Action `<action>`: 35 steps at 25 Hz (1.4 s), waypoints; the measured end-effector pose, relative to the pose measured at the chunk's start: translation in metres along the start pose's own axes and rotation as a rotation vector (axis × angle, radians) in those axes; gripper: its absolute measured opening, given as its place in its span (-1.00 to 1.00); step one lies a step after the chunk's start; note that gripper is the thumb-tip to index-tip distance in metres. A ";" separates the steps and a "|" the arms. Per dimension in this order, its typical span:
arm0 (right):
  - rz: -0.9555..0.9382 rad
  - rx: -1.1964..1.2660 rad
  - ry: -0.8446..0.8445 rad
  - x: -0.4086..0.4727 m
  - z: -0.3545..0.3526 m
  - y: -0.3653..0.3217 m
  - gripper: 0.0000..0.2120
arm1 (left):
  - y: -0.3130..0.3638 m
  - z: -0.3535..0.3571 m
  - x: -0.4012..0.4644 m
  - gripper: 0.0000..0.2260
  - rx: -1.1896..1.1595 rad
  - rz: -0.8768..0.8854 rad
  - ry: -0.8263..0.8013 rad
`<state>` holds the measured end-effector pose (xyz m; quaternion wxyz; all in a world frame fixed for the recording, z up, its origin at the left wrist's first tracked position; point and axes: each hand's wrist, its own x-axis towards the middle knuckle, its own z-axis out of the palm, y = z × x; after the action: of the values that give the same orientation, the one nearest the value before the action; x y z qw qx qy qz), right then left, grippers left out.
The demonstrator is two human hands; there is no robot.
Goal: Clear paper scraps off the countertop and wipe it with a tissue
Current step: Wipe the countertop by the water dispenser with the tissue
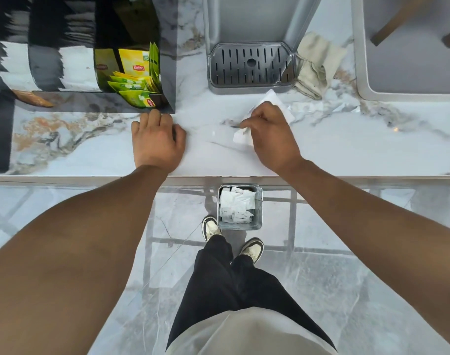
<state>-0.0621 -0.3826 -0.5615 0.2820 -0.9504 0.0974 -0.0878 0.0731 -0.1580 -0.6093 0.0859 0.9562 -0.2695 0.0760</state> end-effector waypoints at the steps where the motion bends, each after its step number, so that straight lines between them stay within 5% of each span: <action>1: 0.102 -0.001 0.000 0.002 -0.001 0.006 -0.69 | 0.000 0.001 0.000 -0.76 0.003 -0.003 0.000; 4: 0.160 -0.005 -0.041 -0.015 0.004 0.010 -0.68 | -0.001 0.001 0.000 -0.76 0.004 -0.006 -0.005; 10: -0.125 0.100 -0.286 -0.086 0.004 -0.024 -0.70 | -0.001 0.001 0.000 -0.76 0.008 -0.009 -0.010; 15: 0.112 0.059 0.051 -0.040 -0.010 -0.008 -0.67 | 0.001 -0.002 0.000 -0.76 0.010 -0.007 -0.017; 19: 0.354 -0.019 0.091 -0.022 -0.013 0.021 -0.67 | 0.001 -0.001 0.000 -0.77 0.000 -0.010 0.000; 29: 0.121 0.201 -0.078 -0.102 0.010 -0.030 -0.67 | 0.000 -0.001 0.000 -0.77 -0.006 -0.014 -0.017; 35: 0.306 0.039 0.218 -0.014 -0.018 0.021 -0.67 | -0.001 0.000 0.000 -0.77 -0.004 -0.009 -0.009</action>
<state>-0.0824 -0.4058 -0.5596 0.2980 -0.9038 0.2690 -0.1482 0.0734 -0.1575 -0.6092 0.0872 0.9575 -0.2655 0.0707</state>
